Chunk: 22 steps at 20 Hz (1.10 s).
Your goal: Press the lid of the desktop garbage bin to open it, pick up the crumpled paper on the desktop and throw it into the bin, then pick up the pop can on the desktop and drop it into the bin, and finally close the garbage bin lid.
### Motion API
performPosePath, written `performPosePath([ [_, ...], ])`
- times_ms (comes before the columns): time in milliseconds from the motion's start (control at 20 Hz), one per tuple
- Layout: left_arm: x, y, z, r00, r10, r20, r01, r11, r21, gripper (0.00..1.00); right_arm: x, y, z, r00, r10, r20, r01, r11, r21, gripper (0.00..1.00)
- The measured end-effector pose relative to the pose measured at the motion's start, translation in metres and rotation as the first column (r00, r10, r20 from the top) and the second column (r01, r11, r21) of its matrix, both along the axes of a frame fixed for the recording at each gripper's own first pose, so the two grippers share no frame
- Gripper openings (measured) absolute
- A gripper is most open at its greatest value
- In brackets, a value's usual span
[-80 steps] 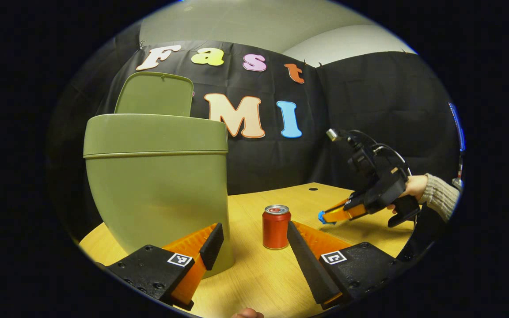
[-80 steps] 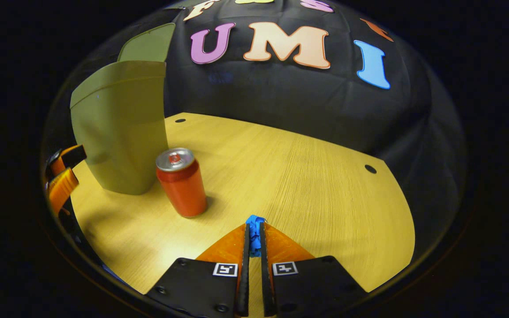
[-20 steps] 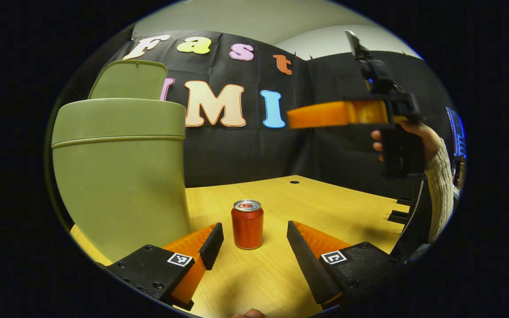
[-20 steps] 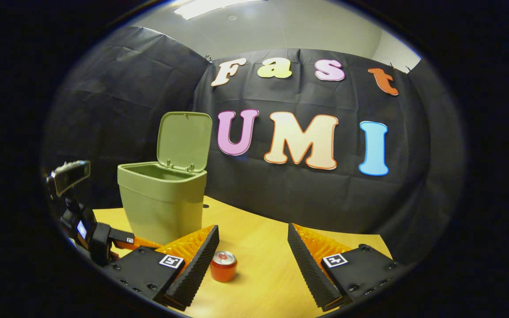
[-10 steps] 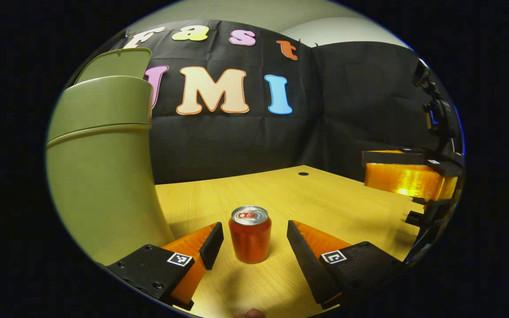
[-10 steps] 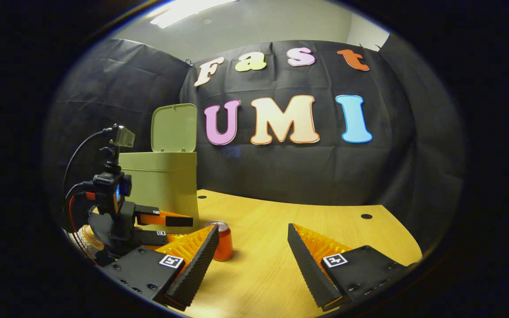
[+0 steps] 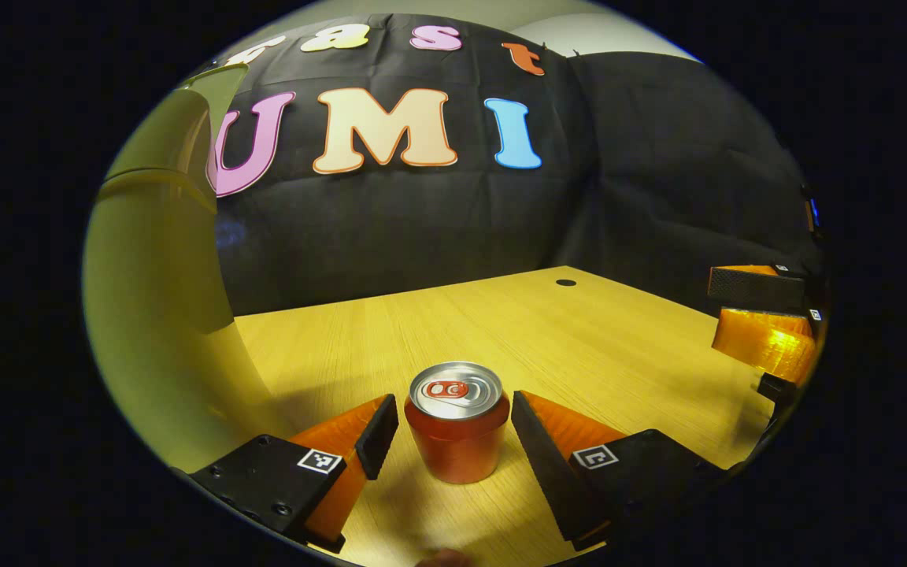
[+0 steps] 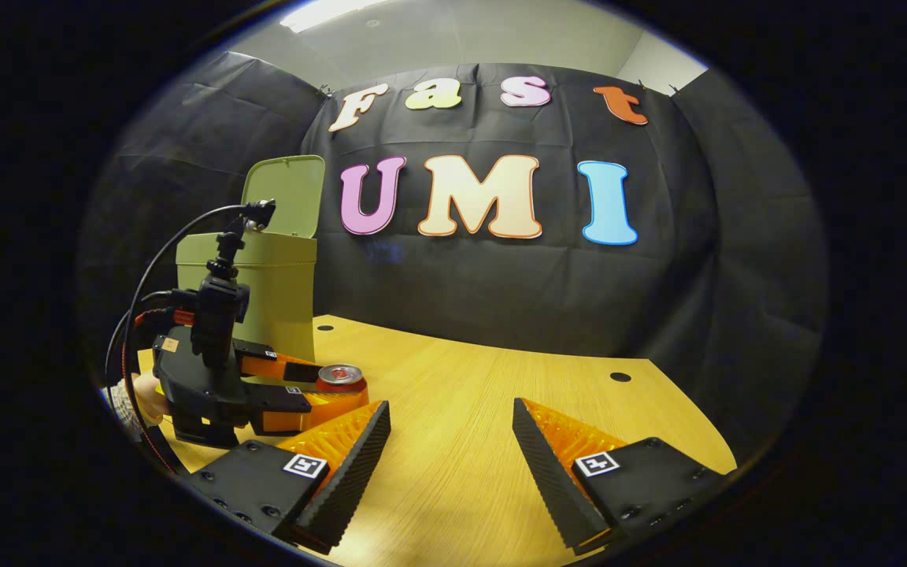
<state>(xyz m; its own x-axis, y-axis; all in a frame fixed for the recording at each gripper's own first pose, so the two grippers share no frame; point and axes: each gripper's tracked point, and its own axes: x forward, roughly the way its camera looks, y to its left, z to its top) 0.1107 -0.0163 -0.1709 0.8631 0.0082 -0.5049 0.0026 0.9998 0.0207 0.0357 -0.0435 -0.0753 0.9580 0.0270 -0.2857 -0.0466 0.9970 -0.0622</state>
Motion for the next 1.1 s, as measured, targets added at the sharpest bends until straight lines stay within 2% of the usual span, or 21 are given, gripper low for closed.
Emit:
performPosePath([
  [250,0.005,-0.001,-0.014,0.999,0.019,-0.038,-0.019,1.0,-0.012,0.9,0.001,0.011,0.001,1.0,0.019,0.009,-0.019,1.0,0.004,0.98],
  [400,0.005,-0.006,-0.024,0.998,0.016,-0.065,-0.02,0.998,-0.056,0.9,0.001,0.012,0.003,1.0,0.018,0.013,-0.018,1.0,0.016,0.98],
  [500,0.006,-0.005,-0.024,0.998,0.026,-0.06,-0.03,0.998,-0.059,0.85,0.001,0.01,0.001,1.0,0.013,0.012,-0.014,1.0,0.012,0.98],
  [550,0.003,-0.003,-0.021,0.998,0.022,-0.061,-0.025,0.998,-0.055,0.79,0.001,0.007,0.0,1.0,0.008,0.008,-0.008,1.0,0.007,0.98],
  [600,0.003,-0.004,-0.017,0.998,0.019,-0.057,-0.023,0.998,-0.054,0.79,0.001,0.005,-0.001,1.0,0.002,0.006,-0.003,1.0,0.003,0.98],
  [800,-0.003,-0.01,0.018,1.0,-0.016,-0.013,0.015,0.999,-0.033,0.78,0.0,0.004,0.003,1.0,-0.004,0.012,0.004,1.0,0.019,0.98],
  [1100,-0.015,-0.042,0.107,0.988,-0.132,0.082,0.134,0.991,-0.011,0.77,-0.002,-0.003,0.006,1.0,-0.027,0.015,0.026,0.999,0.027,0.98],
])
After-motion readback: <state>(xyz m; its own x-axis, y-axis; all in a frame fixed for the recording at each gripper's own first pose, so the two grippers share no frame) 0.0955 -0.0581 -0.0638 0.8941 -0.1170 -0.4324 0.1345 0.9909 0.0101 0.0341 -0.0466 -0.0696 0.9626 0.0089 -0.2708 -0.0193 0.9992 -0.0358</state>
